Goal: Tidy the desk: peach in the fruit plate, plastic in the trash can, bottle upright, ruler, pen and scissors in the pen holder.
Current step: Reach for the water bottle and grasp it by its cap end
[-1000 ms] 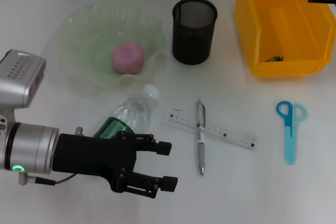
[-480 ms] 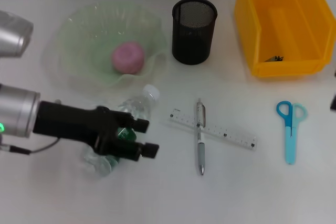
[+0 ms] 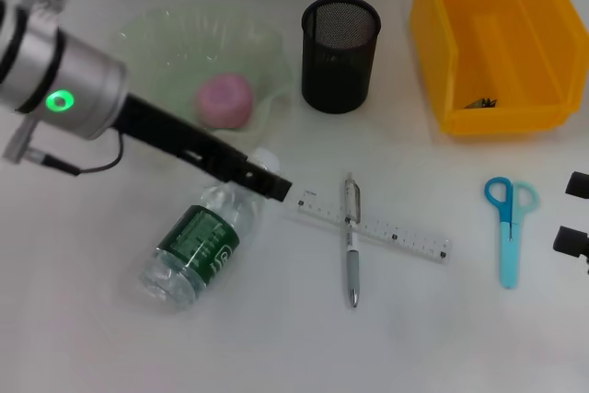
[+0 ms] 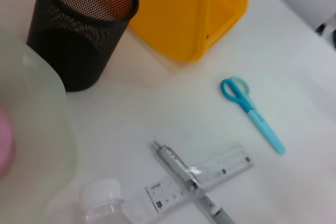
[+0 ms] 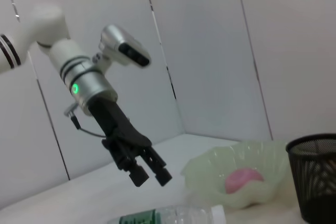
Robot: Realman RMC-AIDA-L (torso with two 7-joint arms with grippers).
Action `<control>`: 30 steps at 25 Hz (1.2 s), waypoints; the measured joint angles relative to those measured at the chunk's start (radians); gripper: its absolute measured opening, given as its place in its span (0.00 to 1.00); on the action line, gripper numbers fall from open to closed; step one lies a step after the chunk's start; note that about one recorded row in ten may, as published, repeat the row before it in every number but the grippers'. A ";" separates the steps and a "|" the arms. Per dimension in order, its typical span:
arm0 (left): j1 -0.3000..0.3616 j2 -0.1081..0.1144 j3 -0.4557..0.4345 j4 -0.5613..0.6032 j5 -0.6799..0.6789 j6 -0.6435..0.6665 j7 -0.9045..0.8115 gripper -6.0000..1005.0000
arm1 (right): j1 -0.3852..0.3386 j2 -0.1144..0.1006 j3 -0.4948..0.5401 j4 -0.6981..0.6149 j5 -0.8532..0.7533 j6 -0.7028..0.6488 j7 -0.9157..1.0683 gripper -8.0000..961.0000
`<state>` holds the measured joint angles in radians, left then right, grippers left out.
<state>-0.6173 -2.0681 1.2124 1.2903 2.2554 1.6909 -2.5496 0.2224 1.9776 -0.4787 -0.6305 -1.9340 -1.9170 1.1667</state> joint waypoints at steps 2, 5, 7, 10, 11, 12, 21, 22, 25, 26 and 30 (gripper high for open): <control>-0.037 -0.002 0.042 0.013 0.035 -0.019 -0.061 0.82 | 0.005 0.001 -0.001 0.003 -0.008 0.017 -0.001 0.83; -0.096 -0.007 0.125 0.012 0.091 -0.055 -0.128 0.82 | 0.012 0.006 -0.002 0.006 -0.012 0.049 -0.002 0.83; -0.112 -0.009 0.155 0.011 0.111 -0.069 -0.149 0.82 | 0.014 0.008 -0.002 0.007 -0.013 0.065 -0.002 0.83; -0.136 -0.011 0.257 0.012 0.176 -0.134 -0.206 0.82 | 0.018 0.009 -0.003 0.027 -0.014 0.082 -0.012 0.83; -0.138 -0.011 0.297 0.014 0.196 -0.161 -0.224 0.82 | 0.020 0.009 -0.001 0.046 -0.014 0.087 -0.025 0.83; -0.138 -0.011 0.297 0.014 0.196 -0.161 -0.224 0.82 | 0.020 0.009 -0.001 0.046 -0.014 0.087 -0.025 0.83; -0.141 -0.012 0.565 0.076 0.338 -0.275 -0.316 0.82 | 0.025 0.010 0.007 0.093 -0.012 0.103 -0.027 0.83; -0.137 -0.012 0.579 0.083 0.349 -0.286 -0.323 0.82 | 0.025 0.010 0.007 0.093 -0.012 0.103 -0.027 0.83; -0.135 -0.012 0.584 0.086 0.352 -0.290 -0.325 0.82 | 0.026 0.010 0.011 0.105 -0.008 0.104 -0.023 0.83; -0.133 -0.012 0.590 0.088 0.355 -0.293 -0.327 0.82 | 0.026 0.010 0.017 0.111 -0.007 0.108 -0.022 0.83; -0.131 -0.012 0.606 0.077 0.358 -0.293 -0.329 0.82 | 0.027 0.011 0.029 0.114 -0.006 0.113 -0.022 0.83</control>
<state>-0.7487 -2.0801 1.8188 1.3676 2.6132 1.3980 -2.8785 0.2497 1.9888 -0.4494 -0.5163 -1.9399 -1.8038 1.1444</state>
